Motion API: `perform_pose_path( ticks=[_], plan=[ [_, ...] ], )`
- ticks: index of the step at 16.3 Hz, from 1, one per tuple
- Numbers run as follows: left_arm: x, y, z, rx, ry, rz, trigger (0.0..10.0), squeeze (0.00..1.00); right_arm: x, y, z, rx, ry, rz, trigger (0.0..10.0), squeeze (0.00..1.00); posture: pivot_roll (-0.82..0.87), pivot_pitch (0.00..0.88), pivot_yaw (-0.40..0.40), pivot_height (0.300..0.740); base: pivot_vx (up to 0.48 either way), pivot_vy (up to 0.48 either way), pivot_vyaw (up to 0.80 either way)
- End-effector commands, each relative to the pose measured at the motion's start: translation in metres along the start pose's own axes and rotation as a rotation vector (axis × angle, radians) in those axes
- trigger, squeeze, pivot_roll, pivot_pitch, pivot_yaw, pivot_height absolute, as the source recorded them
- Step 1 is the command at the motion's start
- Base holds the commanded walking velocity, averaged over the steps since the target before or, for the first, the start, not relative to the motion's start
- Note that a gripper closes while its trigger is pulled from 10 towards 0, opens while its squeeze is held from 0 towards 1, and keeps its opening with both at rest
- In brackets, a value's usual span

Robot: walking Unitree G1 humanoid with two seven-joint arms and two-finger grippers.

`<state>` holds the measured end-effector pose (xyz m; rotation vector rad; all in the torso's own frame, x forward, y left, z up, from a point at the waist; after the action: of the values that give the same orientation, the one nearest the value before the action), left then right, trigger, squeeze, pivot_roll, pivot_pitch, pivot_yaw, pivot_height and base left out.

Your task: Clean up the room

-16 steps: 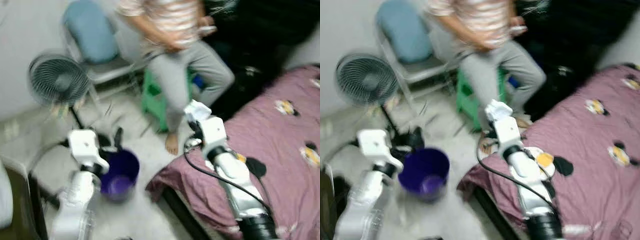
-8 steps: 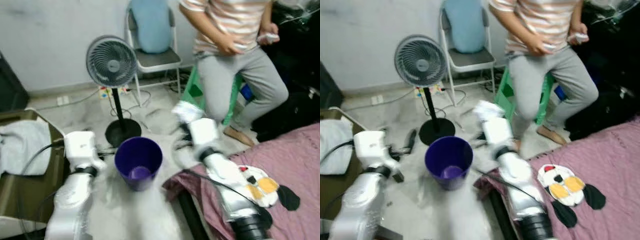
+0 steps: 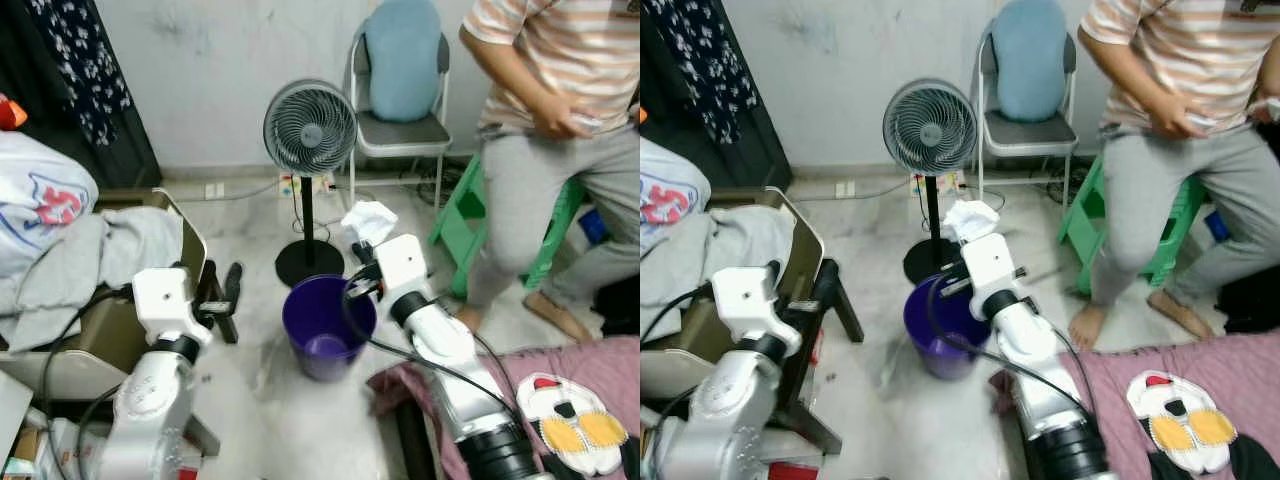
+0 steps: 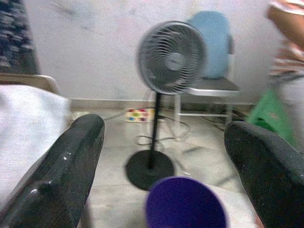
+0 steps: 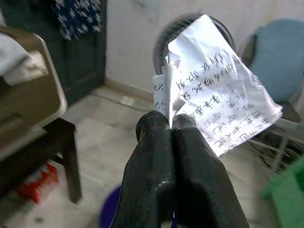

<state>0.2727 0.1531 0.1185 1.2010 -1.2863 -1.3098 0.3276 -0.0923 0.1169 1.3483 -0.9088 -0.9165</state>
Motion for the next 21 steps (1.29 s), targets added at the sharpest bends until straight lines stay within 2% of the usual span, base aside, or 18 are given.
perform_pose_path(
  ticks=[1,6,8,21],
  plan=[
    [-0.0005,0.0037,-0.0002,0.012,-0.011,-0.005,10.0,0.00,0.0001,-0.0010,-0.0008,-0.004,-0.003,-0.010,10.0,0.00,-0.03,0.035,-0.023,0.740,0.000,0.000,0.00],
    [0.0011,0.0043,-0.0007,0.016,-0.017,-0.001,10.0,0.00,-0.0005,-0.0026,0.0000,-0.010,-0.001,0.001,10.0,0.00,-0.03,0.042,-0.024,0.740,0.000,0.000,0.12],
    [0.0016,0.0050,-0.0013,0.019,-0.017,0.001,10.0,0.00,-0.0002,-0.0033,0.0005,-0.013,-0.001,0.002,10.0,0.00,-0.03,0.048,-0.027,0.740,0.244,0.000,0.80],
    [0.0032,0.0053,-0.0041,0.022,-0.015,0.005,10.0,0.00,-0.0004,-0.0060,-0.0004,-0.026,-0.010,0.003,10.0,0.00,-0.04,0.058,-0.026,0.740,0.280,0.000,0.00]
  ],
)
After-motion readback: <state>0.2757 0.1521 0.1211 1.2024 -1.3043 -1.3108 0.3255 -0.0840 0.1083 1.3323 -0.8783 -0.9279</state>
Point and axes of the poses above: a point about 5 cm out from each wrist's last joint towards the gripper, its own z axis pointing back from the gripper into the wrist, its own y axis along the axis of the wrist's last joint, x = y × z, the point moved 2 cm from there along -z, pointing out of the wrist towards the gripper, and after that the axes turned 10 degrees about -z, right-handed, at the moved point
